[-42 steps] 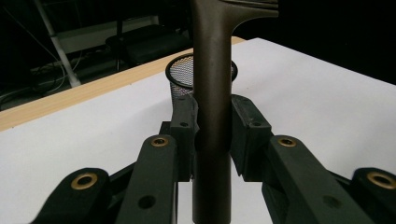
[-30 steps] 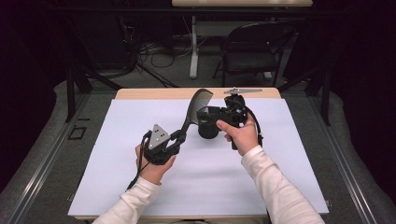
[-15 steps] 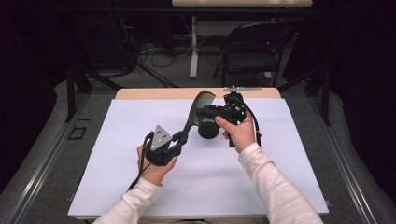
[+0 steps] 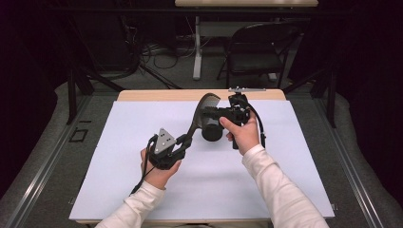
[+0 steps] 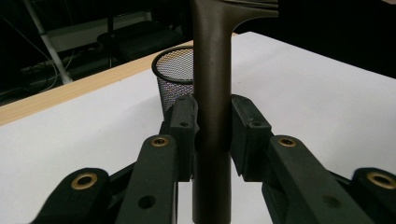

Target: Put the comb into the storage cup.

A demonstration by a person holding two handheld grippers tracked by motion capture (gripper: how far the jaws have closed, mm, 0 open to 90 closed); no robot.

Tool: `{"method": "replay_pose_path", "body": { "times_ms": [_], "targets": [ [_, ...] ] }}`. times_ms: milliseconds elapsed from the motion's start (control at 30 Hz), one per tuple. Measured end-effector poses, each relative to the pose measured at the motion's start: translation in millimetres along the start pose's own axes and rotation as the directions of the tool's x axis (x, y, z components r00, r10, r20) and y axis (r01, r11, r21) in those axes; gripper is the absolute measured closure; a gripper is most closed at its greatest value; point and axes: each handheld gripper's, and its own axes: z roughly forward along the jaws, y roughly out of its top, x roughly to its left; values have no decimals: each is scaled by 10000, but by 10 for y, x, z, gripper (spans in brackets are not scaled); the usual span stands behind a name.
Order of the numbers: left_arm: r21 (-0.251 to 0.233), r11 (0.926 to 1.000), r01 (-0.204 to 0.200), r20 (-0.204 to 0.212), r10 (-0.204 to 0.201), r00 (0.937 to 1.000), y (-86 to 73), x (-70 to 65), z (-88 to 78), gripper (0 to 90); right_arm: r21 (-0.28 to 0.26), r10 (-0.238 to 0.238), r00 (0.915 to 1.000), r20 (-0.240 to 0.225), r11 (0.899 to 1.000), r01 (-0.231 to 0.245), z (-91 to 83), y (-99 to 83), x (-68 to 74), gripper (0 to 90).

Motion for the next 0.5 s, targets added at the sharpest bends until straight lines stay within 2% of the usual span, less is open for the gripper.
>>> {"method": "replay_pose_path", "body": {
  "times_ms": [233,500],
  "targets": [
    [29,10000,-41,4,41,10000,-1,-9,3,724,-58,269,9993,-277,9996,-271,-3,4,-17,661],
    [47,10000,-72,29,72,10000,-11,-29,15,725,-21,310,9989,-341,9995,-311,5,2,-24,703]
  ]
}}
